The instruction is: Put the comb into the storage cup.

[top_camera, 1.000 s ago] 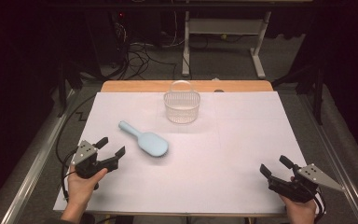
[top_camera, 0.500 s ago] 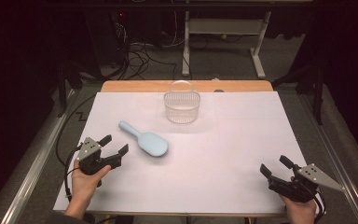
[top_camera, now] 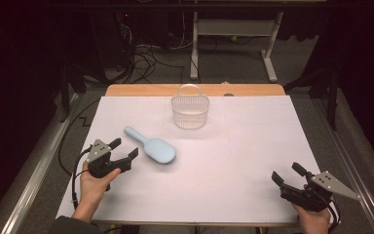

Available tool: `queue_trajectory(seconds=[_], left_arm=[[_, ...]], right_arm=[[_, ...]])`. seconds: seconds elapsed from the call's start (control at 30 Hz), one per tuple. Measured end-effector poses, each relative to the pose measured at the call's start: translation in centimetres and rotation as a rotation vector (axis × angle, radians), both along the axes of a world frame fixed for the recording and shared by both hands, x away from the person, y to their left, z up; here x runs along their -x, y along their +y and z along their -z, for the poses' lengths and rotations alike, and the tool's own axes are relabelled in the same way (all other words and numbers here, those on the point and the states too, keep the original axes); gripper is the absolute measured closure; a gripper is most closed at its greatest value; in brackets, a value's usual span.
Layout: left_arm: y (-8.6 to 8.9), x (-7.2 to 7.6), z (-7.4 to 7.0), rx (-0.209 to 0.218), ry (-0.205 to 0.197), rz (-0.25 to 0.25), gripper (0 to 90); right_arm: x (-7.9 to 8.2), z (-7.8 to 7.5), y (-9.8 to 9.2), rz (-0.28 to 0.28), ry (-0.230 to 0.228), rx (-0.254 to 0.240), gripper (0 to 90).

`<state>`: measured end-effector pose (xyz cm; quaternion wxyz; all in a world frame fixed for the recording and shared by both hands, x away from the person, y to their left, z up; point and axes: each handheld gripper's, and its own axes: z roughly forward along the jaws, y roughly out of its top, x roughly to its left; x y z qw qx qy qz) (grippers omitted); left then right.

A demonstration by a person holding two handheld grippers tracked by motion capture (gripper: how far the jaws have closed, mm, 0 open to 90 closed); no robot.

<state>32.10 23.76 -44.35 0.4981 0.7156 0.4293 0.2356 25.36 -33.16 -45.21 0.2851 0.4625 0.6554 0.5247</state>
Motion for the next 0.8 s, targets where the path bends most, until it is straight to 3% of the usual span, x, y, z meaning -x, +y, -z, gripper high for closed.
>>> queue_trajectory(seconds=[0.53, 0.8], left_arm=[[-0.8, -1.1, -1.3, -0.024, -0.01, 0.006, 24.6], [-1.1, -2.3, -1.7, -0.044, 0.004, -0.002, 24.4]], right_arm=[[0.0, 0.0, 0.0, 0.0, 0.001, 0.004, 16.5], [0.0, 0.0, 0.0, -0.001, 0.002, 0.004, 16.5]])
